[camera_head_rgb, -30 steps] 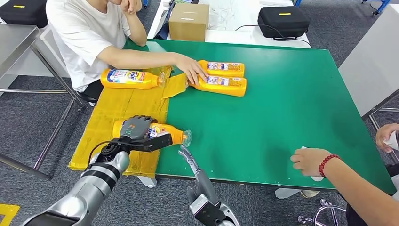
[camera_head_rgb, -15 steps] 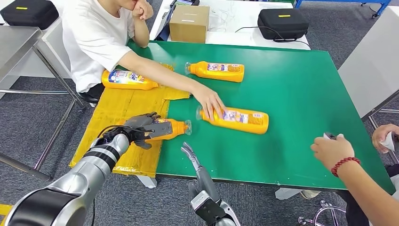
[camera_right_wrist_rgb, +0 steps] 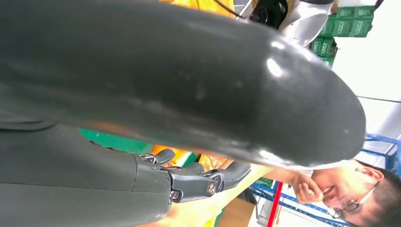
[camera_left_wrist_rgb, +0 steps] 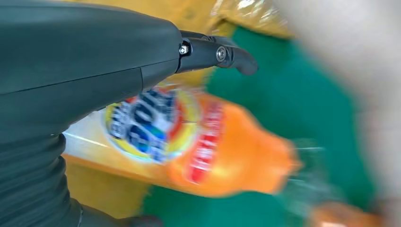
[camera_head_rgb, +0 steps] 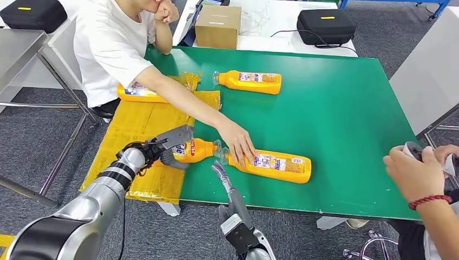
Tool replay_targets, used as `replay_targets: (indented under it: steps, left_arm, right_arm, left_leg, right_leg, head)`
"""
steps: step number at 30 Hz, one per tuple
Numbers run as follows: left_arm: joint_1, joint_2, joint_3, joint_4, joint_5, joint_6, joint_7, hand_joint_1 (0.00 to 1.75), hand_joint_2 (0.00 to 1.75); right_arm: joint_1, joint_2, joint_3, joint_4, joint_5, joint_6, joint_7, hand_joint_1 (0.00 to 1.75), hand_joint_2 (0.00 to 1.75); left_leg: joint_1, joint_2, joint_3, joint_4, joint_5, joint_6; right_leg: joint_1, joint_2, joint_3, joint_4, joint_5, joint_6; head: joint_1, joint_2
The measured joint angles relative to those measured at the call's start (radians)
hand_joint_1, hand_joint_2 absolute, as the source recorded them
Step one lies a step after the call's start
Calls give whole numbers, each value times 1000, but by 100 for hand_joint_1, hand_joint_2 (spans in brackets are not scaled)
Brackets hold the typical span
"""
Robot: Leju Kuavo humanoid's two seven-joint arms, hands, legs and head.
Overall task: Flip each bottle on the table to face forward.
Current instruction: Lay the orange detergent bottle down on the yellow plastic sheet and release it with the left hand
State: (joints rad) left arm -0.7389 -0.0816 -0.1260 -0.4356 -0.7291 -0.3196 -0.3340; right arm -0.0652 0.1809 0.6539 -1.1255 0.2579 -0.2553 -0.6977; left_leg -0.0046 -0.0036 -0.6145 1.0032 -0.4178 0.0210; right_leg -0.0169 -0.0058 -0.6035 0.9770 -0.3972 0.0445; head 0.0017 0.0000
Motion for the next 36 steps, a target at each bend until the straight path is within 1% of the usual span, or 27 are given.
replay_targets:
  steps: [4, 9, 17, 19, 21, 23, 25, 28, 30, 33, 36]
  left_arm:
    - [22, -7, 7, -63, 120, -16, -31, 0, 175]
    - [60, -7, -4, -166, 223, -19, -46, 0, 175]
    - [157, -15, -41, -421, 411, 107, -71, 0, 175]
    - [193, -29, -39, -504, 506, 166, -81, 0, 175]
    - [241, -45, -37, -611, 629, 229, -87, 0, 175]
    - [308, -54, -37, -737, 736, 277, -99, 0, 175]
    - [402, -57, -36, -872, 798, 312, -125, 0, 175]
    - [573, -66, -28, -1047, 849, 337, -172, 0, 175]
    - [684, -77, -15, -1141, 868, 344, -203, 0, 175]
    - [816, -98, 6, -1248, 877, 351, -226, 0, 175]
    - [897, -113, 19, -1319, 878, 351, -230, 0, 175]
  right_arm:
    - [-6, -6, 10, 8, -8, -8, 0, 0, 0]
    - [-8, -13, 16, 13, -8, -12, 0, 0, 0]
    - [-6, -23, 21, 13, 6, -20, 0, 0, 0]
    - [-5, -24, 21, 13, 37, -41, 0, 0, 87]
    - [-5, -29, 20, 14, 122, -113, 8, 0, 175]
    - [-4, -42, 12, 12, 254, -215, 43, 0, 175]
    - [2, -67, -11, -7, 391, -283, 110, 0, 175]
    - [30, -111, -73, -69, 569, -323, 220, 0, 175]
    - [55, -139, -120, -114, 663, -335, 276, 0, 175]
    - [97, -176, -175, -177, 727, -327, 332, 0, 175]
    - [127, -202, -207, -229, 734, -314, 350, 0, 175]
  left_leg:
    - [0, 0, 0, 0, 0, 0]
    - [0, 0, -2, 0, 0, 0]
    - [0, 0, -2, 0, 0, 0]
    - [0, 0, -3, 0, 0, 0]
    - [0, 0, -3, 0, 0, 0]
    - [0, 1, -3, 0, -1, 0]
    - [-1, 1, -3, 0, -2, 0]
    - [-1, 1, -4, 0, -3, 0]
    - [-1, 1, -4, 0, -4, 0]
    - [-1, 0, -4, 0, -6, 1]
    - [-1, 0, -4, 0, -6, 1]
  right_leg:
    - [0, 0, 0, 0, 0, 0]
    - [0, 0, -2, 0, 0, 0]
    - [0, 0, -3, 0, 0, 0]
    - [0, 0, -3, 0, 0, 0]
    - [0, 0, -3, 0, 0, 0]
    - [0, 1, -3, 0, 0, 0]
    - [0, 1, -4, -1, -1, 1]
    - [-1, 1, -4, -1, -3, 2]
    - [-1, 1, -4, -1, -3, 2]
    - [-1, 1, -5, -1, -4, 3]
    - [-1, 1, -5, -2, -5, 4]
  head:
    - [0, 0]
    - [0, 0]
    - [0, 0]
    - [0, 0]
    - [0, 0]
    - [0, 0]
    - [0, 0]
    - [0, 0]
    - [0, 0]
    - [0, 0]
    - [0, 0]
